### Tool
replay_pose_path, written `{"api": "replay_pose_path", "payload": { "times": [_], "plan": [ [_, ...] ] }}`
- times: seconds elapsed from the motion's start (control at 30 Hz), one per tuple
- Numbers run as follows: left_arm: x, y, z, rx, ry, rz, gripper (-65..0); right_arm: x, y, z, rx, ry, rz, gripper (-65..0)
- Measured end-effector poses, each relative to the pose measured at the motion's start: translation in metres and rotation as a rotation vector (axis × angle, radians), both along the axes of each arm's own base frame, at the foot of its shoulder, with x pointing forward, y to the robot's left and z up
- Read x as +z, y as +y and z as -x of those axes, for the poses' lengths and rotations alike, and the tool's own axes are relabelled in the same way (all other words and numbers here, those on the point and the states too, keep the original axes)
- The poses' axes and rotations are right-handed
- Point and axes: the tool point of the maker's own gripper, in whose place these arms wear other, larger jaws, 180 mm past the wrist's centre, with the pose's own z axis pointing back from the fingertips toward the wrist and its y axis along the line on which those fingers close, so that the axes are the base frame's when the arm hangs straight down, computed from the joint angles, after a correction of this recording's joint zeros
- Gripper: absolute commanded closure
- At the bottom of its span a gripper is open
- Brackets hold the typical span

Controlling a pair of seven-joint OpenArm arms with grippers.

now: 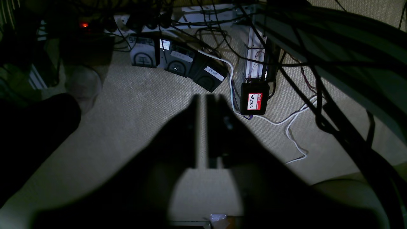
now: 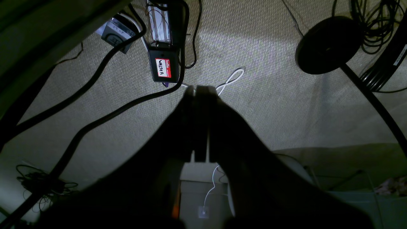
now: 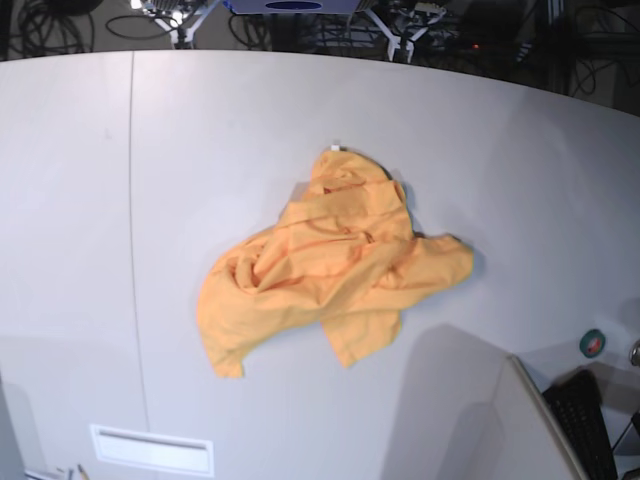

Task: Layout the t-shirt on the table in an organized manner, then fold the t-shirt properly

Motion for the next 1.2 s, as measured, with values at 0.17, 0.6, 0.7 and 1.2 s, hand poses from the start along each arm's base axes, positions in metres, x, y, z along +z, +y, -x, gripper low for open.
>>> {"api": "replay_pose_path", "payload": {
  "times": [0.17, 0.6, 0.7, 1.2],
  "plan": [
    [0.0, 0.0, 0.002, -0.002, 0.002, 0.0, -36.0, 0.0, 0.0, -0.001, 0.0, -0.007, 0.0, 0.0],
    [0.0, 0.0, 0.012, 0.0, 0.015, 0.0, 0.0, 0.0, -0.002, 0.002, 0.002, 0.0, 0.003, 0.0],
    [0.0, 0.0, 0.01, 0.0, 0.012, 0.0, 0.0, 0.0, -0.002, 0.001, 0.001, -0.001, 0.003, 0.0],
    [0.002, -0.001, 0.011, -0.008, -0.044, 0.003, 0.0, 0.0, -0.002, 0.0, 0.001, -0.005, 0.004, 0.0]
  ]
}}
